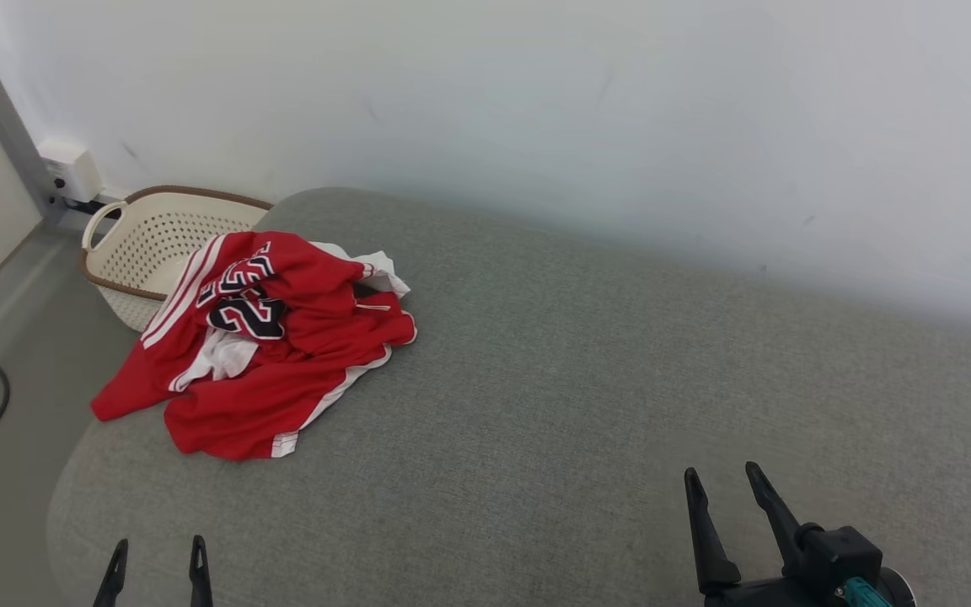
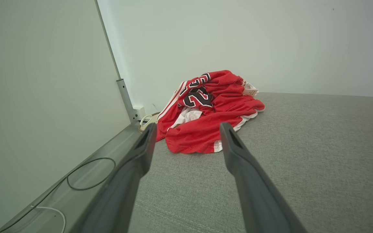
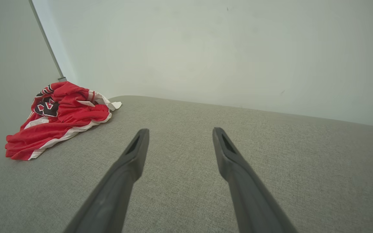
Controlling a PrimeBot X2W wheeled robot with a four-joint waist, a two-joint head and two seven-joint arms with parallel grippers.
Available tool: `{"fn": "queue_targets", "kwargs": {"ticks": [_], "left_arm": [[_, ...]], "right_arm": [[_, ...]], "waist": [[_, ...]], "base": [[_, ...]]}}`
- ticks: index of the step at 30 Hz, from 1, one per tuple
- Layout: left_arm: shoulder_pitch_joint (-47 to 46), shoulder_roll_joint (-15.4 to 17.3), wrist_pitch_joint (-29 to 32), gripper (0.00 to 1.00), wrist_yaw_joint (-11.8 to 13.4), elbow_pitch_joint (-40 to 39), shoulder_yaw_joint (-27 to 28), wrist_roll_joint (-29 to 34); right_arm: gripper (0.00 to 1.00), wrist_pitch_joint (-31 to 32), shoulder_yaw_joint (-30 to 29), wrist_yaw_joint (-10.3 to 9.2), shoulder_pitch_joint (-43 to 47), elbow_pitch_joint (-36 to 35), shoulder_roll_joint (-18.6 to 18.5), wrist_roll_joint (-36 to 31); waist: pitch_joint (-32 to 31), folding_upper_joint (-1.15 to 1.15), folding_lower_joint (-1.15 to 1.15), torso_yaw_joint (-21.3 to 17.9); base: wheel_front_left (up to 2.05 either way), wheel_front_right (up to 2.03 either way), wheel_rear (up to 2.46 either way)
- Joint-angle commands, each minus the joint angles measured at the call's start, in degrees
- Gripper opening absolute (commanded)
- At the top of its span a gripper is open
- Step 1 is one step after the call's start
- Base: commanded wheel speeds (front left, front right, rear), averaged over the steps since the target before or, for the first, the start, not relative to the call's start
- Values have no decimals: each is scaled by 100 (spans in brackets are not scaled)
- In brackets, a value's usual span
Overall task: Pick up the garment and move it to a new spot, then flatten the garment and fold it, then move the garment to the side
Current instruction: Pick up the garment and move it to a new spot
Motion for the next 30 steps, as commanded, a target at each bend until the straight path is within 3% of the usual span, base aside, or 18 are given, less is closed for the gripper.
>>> {"fn": "queue_targets", "kwargs": {"ticks": [1, 14, 23, 30], "left_arm": [[66, -10, -28, 100, 3, 12, 0, 2], [45, -31, -28, 100, -23, 3, 35, 12], [28, -189, -29, 100, -10, -81, 169, -187], [-549, -114, -28, 100, -407, -42, 275, -452]], "right_arm": [[100, -12, 26, 4, 86, 20, 4, -15], [100, -12, 47, 4, 50, 32, 3, -46], [100, -12, 170, 4, -10, 71, 3, -45], [100, -12, 321, 4, -164, 116, 1, -13]], "waist": [[-22, 0, 0, 201], [66, 0, 0, 474], [103, 0, 0, 392], [210, 0, 0, 2]], "base": [[0, 0, 0], [0, 0, 0], [0, 0, 0], [0, 0, 0]]}}
